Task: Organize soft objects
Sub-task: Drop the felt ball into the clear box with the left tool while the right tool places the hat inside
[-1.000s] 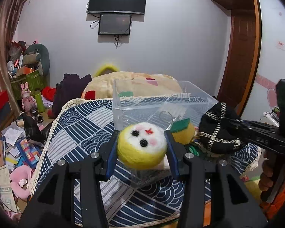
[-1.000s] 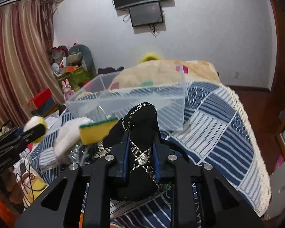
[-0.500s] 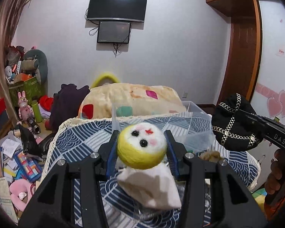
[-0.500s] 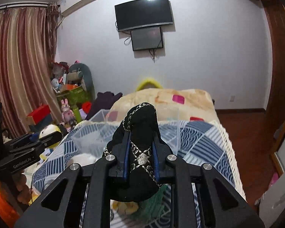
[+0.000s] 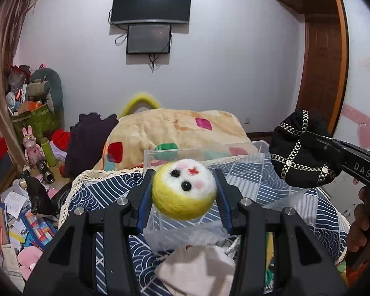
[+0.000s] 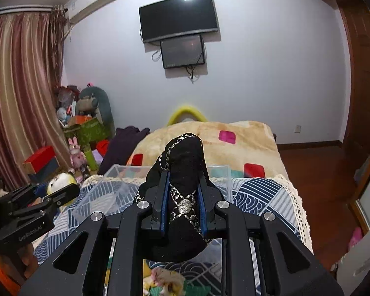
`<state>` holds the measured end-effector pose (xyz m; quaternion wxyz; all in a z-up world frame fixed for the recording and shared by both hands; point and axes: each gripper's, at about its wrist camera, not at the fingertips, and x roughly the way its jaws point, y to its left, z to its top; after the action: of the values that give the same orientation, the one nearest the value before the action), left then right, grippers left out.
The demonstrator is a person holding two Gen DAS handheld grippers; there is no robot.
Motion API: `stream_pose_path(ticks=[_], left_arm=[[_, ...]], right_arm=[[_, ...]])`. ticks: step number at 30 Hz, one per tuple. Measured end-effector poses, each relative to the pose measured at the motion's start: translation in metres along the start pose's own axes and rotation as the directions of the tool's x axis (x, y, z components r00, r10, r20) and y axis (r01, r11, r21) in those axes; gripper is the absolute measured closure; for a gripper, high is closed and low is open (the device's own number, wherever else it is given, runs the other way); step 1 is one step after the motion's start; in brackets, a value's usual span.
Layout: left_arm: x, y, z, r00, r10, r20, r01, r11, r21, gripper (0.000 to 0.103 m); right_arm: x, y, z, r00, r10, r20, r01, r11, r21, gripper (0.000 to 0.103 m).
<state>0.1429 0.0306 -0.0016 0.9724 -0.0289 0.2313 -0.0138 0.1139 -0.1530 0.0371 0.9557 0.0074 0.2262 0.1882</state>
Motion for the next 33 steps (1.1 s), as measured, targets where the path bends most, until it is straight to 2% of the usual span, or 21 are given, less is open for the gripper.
stream_pose_path(ticks=[9,18,27,29,31,33], left_arm=[[0.057,0.009,0.003,0.988,-0.038,-0.148,0.033,0.999,-0.031,0.057],[0.093,0.007,-0.002,0.961,-0.081,-0.264,0.075,0.997,-0.029,0.057],[0.104,-0.002,-0.008,0.945,-0.096,-0.312,0.099,0.995,-0.007,0.054],[0.103,-0.005,-0.008,0.947,-0.088,-0.310,0.095,0.995,0.007,0.048],[0.100,-0.006,-0.007,0.950,-0.082,-0.301,0.092,0.996,0.017,0.041],[0.097,-0.008,-0.005,0.954,-0.081,-0.289,0.091,0.996,0.022,0.038]], right_arm=[[0.034,0.008,-0.007,0.995,-0.018,-0.102,0.013,0.999,-0.045,0.085],[0.061,0.007,-0.016,0.977,-0.037,-0.209,0.020,0.996,-0.084,0.085],[0.070,0.011,-0.021,0.965,-0.050,-0.257,0.020,0.993,-0.119,0.082],[0.070,0.010,-0.021,0.964,-0.049,-0.262,0.019,0.993,-0.119,0.078],[0.069,0.009,-0.021,0.963,-0.052,-0.264,0.022,0.993,-0.115,0.063],[0.068,0.010,-0.020,0.965,-0.049,-0.257,0.020,0.993,-0.115,0.052]])
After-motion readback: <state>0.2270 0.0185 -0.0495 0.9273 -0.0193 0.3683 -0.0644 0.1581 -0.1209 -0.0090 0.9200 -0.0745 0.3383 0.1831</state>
